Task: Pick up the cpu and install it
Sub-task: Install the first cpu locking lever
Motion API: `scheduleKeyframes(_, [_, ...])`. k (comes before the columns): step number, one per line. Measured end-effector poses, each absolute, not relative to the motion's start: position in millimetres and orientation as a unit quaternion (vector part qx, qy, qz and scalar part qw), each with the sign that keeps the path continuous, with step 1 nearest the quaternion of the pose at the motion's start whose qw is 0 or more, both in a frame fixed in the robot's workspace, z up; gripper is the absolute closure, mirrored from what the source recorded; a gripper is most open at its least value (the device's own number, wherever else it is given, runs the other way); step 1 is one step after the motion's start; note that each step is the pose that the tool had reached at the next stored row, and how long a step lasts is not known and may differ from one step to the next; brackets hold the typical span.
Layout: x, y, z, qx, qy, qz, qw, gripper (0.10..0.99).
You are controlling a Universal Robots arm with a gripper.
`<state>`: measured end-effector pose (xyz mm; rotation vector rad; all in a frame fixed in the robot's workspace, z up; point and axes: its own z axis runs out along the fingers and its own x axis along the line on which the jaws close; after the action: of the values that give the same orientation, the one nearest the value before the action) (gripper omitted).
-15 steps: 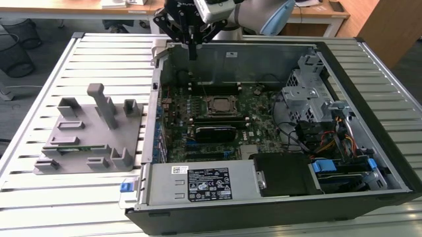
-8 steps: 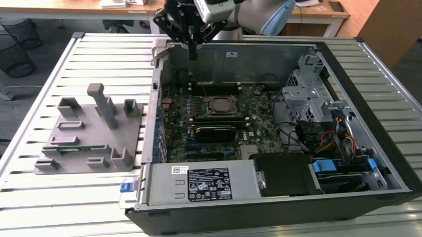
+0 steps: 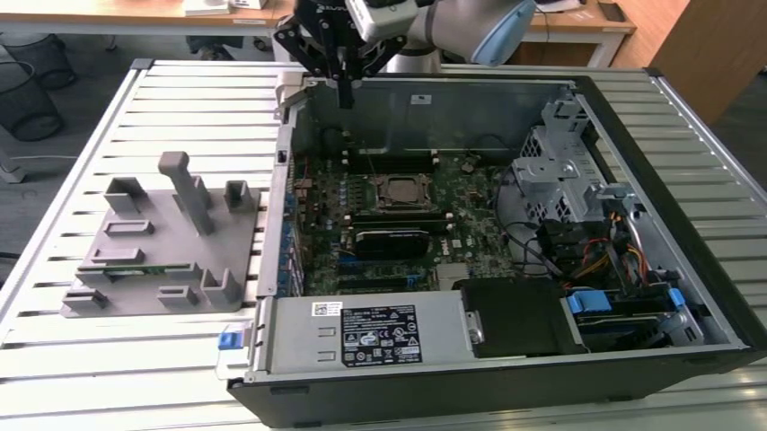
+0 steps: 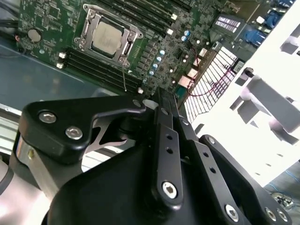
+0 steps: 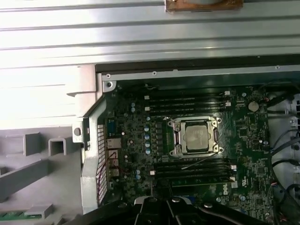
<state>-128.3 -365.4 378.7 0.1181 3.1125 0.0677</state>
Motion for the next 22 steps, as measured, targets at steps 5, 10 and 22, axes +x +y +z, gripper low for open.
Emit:
scheduleKeyframes(5, [-128, -365, 371, 0.038, 0.999, 0.022, 0.013, 0.98])
scheduleKeyframes(10, [-128, -365, 367, 0.038, 0.999, 0.022, 0.013, 0.98])
scheduleKeyframes(22, [-129, -359, 353, 0.038, 0.999, 0.022, 0.013, 0.98])
